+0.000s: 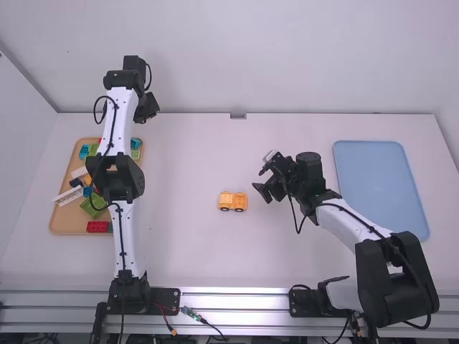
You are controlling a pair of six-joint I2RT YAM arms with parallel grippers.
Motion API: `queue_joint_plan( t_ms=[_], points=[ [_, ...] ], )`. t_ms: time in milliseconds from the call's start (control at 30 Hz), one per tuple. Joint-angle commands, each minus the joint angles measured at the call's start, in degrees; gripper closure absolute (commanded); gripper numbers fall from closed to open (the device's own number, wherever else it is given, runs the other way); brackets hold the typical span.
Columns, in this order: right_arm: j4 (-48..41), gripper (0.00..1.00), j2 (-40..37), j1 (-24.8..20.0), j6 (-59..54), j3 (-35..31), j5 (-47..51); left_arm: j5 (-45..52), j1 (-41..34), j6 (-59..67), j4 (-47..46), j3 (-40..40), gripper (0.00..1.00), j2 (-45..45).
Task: Assemble lego blocks to make yellow taxi
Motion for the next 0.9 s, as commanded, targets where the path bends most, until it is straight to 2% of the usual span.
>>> queue_joint_plan(
  t_ms=[0, 200, 267, 600, 767, 833, 867],
  points=[
    [-0.09, 0.01, -0.71, 0.00, 0.41, 1.44, -0.50, -4.04, -1.20, 0.26, 0.07, -0.44, 0.98, -0.85],
    [-0.04, 0.01, -0.71, -0.02, 0.39, 1.44, -0.50, -1.27, -3.61, 1.92, -0.57, -1.20, 0.98, -0.98],
    [-0.09, 0.01, -0.71, -0.02, 0.32, 1.44, -0.48, -3.98, -4.90, 2.10, 2.25, -3.41, 0.98, -0.98],
    [-0.09, 0.01, -0.71, -0.02, -0.66, 1.44, -0.28, -3.58, -7.02, 2.34, 7.78, -14.45, 0.98, -2.14],
    [0.26, 0.01, -0.71, -0.02, -0.69, 1.44, -0.26, -2.93, -7.37, 1.86, 14.43, -27.96, 0.98, -10.16],
    [0.44, 0.01, -0.71, -0.02, -0.66, 1.44, -0.28, -0.55, -8.04, 3.50, 22.82, -40.48, 0.98, -18.21],
    [0.44, 0.01, -0.71, -0.02, -0.66, 1.44, -0.26, -0.20, -7.98, 3.80, 24.61, -43.28, 0.98, -20.00]
  ],
)
